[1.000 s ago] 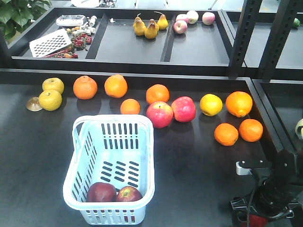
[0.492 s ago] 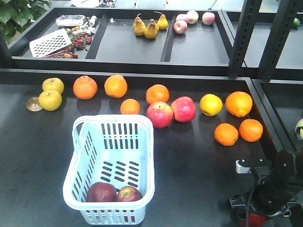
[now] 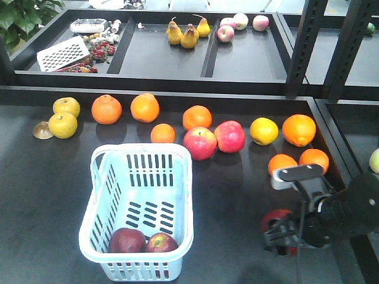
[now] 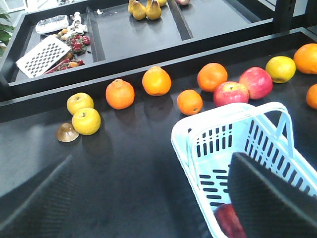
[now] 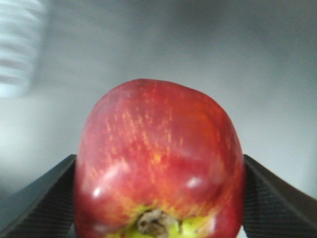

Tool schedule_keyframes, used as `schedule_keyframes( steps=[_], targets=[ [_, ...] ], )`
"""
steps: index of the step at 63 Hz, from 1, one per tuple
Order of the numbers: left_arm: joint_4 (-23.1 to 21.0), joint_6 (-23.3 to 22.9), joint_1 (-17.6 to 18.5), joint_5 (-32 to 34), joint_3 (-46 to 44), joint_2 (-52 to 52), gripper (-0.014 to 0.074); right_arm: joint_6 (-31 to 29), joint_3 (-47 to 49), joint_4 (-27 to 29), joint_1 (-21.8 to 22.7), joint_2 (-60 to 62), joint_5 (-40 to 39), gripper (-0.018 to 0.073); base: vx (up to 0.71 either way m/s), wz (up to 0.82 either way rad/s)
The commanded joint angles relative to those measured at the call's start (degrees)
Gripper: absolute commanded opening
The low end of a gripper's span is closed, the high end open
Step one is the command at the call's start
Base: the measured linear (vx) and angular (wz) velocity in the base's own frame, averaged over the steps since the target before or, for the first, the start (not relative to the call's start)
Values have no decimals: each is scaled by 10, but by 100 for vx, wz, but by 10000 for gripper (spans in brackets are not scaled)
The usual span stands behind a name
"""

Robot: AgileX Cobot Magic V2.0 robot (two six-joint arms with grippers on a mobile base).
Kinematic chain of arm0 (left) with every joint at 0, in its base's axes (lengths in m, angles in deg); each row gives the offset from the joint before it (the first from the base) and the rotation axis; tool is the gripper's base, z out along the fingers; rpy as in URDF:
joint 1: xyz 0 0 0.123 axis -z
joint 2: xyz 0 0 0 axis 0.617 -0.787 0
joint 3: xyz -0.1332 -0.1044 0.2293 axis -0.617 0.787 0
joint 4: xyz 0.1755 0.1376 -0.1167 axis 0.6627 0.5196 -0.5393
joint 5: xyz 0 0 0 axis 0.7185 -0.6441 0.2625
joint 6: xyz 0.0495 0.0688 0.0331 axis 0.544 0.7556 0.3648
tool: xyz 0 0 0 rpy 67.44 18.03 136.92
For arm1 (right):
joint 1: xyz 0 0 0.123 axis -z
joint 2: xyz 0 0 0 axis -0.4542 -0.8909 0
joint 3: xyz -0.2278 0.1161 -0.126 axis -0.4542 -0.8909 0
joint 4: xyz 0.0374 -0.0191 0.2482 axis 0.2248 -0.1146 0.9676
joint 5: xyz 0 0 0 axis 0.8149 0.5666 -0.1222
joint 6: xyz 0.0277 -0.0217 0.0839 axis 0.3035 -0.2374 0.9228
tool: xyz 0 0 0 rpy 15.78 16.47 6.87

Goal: Pick three apples into basket with both arms
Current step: 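Reach the right gripper down to the red apple nearest the robot and grasp it, then carry the third red apple into the basket and release it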

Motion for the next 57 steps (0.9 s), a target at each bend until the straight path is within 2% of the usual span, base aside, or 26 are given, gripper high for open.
schedule_keyframes(
  steps=[1, 10, 23, 33, 43, 57],
  targets=[
    [1, -6, -1, 36, -16, 0, 590, -2, 11, 38, -63, 68, -29, 318, 0, 0],
    [1, -6, -1, 36, -16, 0, 590, -2, 19, 73, -148, 107, -90, 318, 0, 0],
    [1, -6, -1, 36, -16, 0, 590, -6, 101, 78, -211, 59, -101, 318, 0, 0],
    [1, -6, -1, 36, -16, 0, 590, -27, 177, 76, -234, -22, -101, 320, 0, 0],
    [1, -6, -1, 36, -16, 0, 590, -36, 240, 76, -236, -103, -101, 358, 0, 0],
    [1, -6, -1, 36, -16, 0, 590, -36, 284, 77, -236, -159, -71, 537, 0, 0]
  ],
)
